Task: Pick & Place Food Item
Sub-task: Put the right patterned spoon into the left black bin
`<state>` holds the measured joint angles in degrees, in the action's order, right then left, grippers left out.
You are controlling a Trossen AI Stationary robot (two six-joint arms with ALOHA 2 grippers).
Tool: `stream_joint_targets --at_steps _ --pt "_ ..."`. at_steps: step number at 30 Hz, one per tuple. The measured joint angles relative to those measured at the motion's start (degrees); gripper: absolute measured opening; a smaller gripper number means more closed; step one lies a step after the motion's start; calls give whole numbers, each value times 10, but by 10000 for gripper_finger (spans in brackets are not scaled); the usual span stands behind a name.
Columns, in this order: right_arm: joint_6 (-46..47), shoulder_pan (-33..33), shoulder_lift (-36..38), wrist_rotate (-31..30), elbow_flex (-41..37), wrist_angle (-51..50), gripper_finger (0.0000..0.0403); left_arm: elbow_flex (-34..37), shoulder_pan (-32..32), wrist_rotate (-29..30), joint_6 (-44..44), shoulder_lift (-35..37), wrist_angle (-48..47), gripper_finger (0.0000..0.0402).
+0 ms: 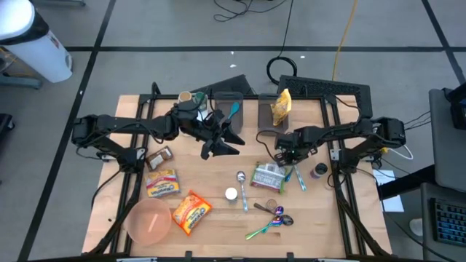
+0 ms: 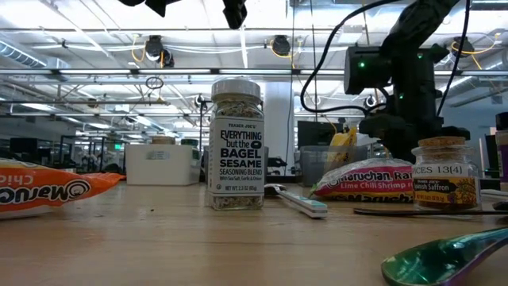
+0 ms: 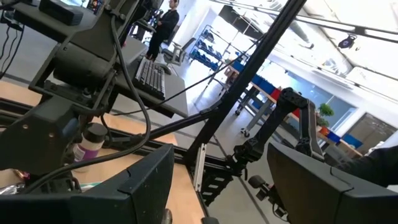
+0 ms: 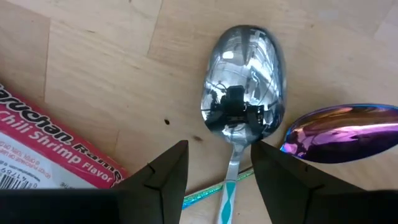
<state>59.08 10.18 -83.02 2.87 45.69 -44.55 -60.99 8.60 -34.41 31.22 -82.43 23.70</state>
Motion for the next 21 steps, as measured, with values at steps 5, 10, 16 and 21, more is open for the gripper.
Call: stream_joint_targets --at_steps 5,10,16,21 --pt "-5 4 0 1 0 0 152 0 0 0 -1 0 -1 269" --pt "-15 4 0 1 0 -1 117 0 0 0 0 0 -5 269" --pt "-12 4 0 15 -25 4 75 0 0 0 0 0 -13 269" --pt "-2 3 2 26 -40 15 39 0 0 1 2 0 -27 269"
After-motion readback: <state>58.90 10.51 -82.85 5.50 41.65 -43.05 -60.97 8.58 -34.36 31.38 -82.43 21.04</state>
